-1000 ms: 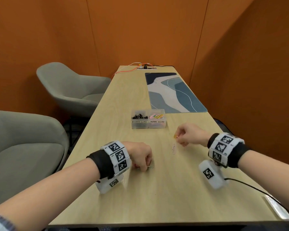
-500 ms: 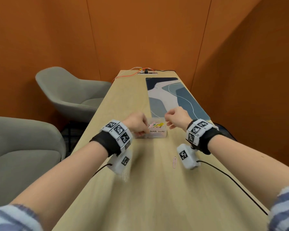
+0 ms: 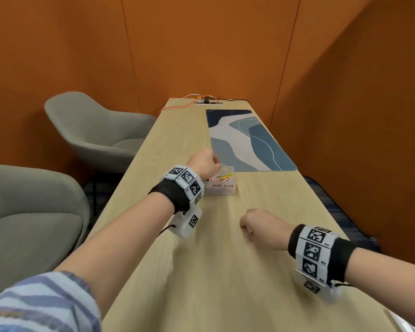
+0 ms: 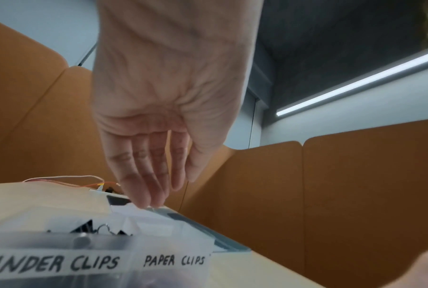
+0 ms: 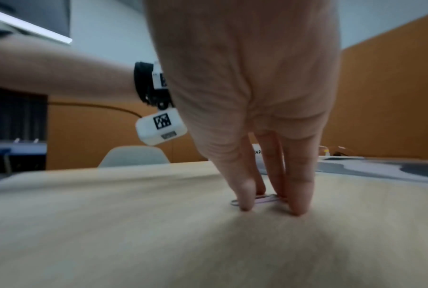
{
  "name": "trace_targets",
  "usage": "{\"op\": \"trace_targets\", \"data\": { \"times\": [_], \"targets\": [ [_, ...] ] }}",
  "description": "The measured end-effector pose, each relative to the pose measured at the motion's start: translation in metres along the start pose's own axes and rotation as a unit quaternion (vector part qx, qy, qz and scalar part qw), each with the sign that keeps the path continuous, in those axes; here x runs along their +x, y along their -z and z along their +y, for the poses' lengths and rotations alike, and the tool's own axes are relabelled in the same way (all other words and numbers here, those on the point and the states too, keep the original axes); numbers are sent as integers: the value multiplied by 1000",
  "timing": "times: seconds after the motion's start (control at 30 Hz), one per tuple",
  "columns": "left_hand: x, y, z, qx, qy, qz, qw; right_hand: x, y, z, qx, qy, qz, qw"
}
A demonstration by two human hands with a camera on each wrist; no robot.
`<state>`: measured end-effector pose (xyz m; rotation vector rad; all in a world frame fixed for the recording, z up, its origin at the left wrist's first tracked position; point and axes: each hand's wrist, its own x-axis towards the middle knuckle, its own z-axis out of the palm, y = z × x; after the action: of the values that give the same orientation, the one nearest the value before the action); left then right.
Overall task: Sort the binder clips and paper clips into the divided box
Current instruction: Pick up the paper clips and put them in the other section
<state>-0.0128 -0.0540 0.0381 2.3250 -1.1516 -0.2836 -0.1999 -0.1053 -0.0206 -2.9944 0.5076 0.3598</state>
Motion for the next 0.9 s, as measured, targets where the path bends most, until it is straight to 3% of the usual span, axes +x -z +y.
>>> {"op": "trace_targets", "data": {
  "times": [0.4,0.5,0.73,0.9],
  "targets": [
    [-50,27,-42,13,-14,20,1000,7,1,-4,10,-4,36,999],
    [-60,23,-50,30,-14,2,999,8,6,-2,-7,14,15,1000],
    [-73,20,-63,24,-14,-25,999,0,4,-13,-163,63,-21,984],
    [-77,18,-65,13,-7,-45,999,7,16,-19,-113,22,-74,991]
  ]
}}
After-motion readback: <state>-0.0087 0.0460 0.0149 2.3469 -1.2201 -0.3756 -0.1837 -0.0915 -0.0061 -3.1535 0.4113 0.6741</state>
